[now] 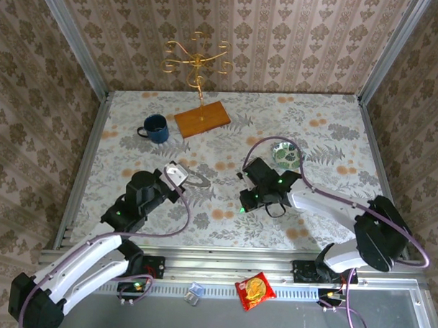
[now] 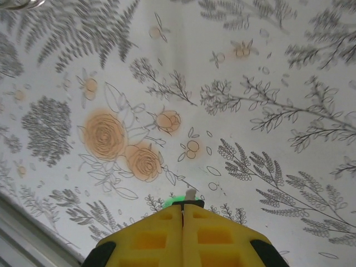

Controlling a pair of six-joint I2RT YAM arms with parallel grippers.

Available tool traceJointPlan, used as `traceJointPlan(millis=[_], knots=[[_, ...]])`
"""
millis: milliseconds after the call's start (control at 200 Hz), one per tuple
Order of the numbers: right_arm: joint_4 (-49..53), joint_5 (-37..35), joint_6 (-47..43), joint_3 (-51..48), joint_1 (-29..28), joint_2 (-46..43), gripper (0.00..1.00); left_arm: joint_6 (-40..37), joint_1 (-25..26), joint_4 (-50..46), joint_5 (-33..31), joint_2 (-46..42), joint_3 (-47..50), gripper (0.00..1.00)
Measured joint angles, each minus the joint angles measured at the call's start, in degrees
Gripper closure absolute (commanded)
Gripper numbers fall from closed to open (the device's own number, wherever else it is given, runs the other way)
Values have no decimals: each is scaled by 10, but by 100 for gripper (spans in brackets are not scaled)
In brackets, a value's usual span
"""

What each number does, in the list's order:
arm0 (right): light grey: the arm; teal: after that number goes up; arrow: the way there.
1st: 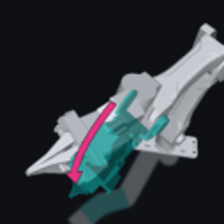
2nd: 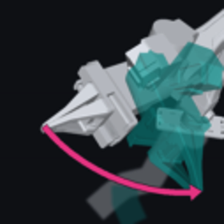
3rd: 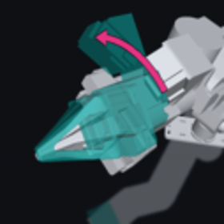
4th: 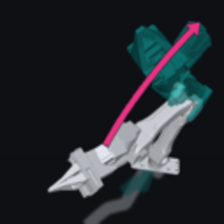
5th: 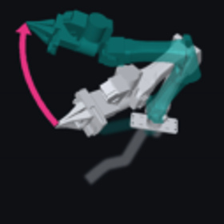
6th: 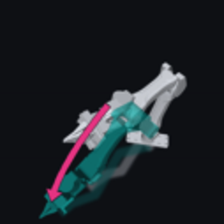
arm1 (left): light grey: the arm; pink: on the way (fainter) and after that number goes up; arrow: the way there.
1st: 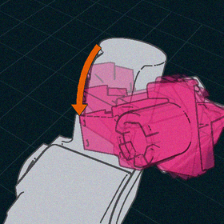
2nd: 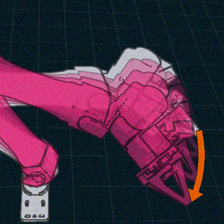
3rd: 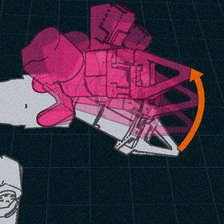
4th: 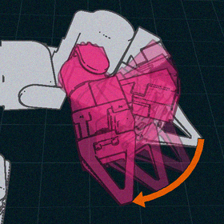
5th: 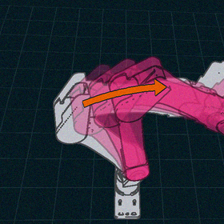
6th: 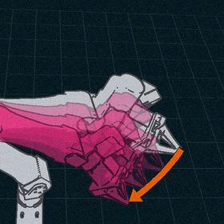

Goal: Put the keys on the keyring

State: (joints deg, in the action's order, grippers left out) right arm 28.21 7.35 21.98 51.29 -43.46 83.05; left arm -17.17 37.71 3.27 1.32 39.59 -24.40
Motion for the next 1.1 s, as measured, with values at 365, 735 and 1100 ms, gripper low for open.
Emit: traceJointPlan(millis=[365,735,1100], knots=[[-37,8,31,54,1,82,100,-7,18,0,3,11,0,100],[-151,-41,70,52,1,129,100,-8,28,0,-20,11,-1,100],[-158,-43,69,-32,-1,111,96,-12,31,3,-29,11,-1,100]])
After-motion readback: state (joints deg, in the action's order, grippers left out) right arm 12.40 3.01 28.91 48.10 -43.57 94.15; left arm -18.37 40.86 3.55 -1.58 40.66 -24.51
